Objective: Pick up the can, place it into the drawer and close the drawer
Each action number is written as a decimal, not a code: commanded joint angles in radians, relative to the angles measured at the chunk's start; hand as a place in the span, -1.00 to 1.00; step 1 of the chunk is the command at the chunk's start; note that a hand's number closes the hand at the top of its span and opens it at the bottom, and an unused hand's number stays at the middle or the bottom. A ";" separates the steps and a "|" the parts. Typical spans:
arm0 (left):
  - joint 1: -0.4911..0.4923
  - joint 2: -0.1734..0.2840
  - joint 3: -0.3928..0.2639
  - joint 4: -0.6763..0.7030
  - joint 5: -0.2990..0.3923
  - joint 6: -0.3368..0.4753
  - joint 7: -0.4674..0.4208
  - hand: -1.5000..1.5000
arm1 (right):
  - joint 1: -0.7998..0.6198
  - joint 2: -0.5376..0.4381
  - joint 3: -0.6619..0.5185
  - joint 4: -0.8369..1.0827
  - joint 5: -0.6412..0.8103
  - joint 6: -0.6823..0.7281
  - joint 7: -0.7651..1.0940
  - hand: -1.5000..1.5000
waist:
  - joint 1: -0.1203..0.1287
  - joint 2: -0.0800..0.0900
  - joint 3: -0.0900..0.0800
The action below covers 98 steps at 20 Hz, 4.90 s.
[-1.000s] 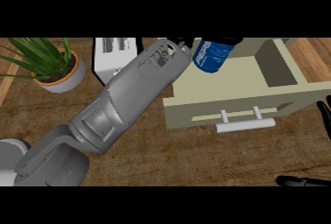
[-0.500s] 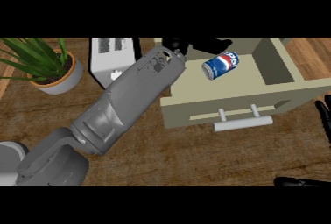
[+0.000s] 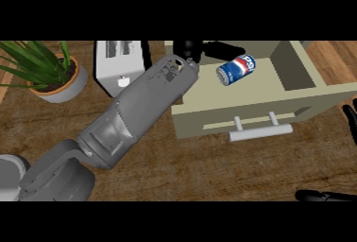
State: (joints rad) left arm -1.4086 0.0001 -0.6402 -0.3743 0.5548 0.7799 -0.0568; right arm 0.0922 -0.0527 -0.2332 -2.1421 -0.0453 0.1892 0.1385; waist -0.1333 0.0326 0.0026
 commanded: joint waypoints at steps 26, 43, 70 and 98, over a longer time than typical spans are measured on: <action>-0.051 0.000 0.031 -0.073 0.154 0.074 -0.039 -1.00 | -0.131 -0.213 0.294 0.125 0.882 -0.087 -0.155 -1.00 | 0.106 -0.022 -0.002; 0.055 0.222 0.039 -0.332 0.049 0.013 0.163 -1.00 | -0.411 -0.099 0.267 0.797 1.124 -0.425 -0.207 -1.00 | 0.168 -0.034 -0.002; 0.344 0.508 0.022 -0.835 -0.027 0.006 0.390 -1.00 | -0.946 -0.137 0.030 1.633 1.237 -0.908 -0.296 -1.00 | 0.211 -0.018 0.000; 0.616 0.538 0.054 -1.005 -0.081 -0.019 0.272 -1.00 | -1.271 -0.090 -0.219 1.835 1.016 -0.845 -0.465 -1.00 | 0.226 -0.008 0.002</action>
State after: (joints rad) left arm -0.8161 0.5314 -0.5992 -1.3638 0.4730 0.7637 0.2274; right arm -1.0884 -0.2148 -0.3546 -0.2658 1.1032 -0.6793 -0.2884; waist 0.0645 0.0296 0.0058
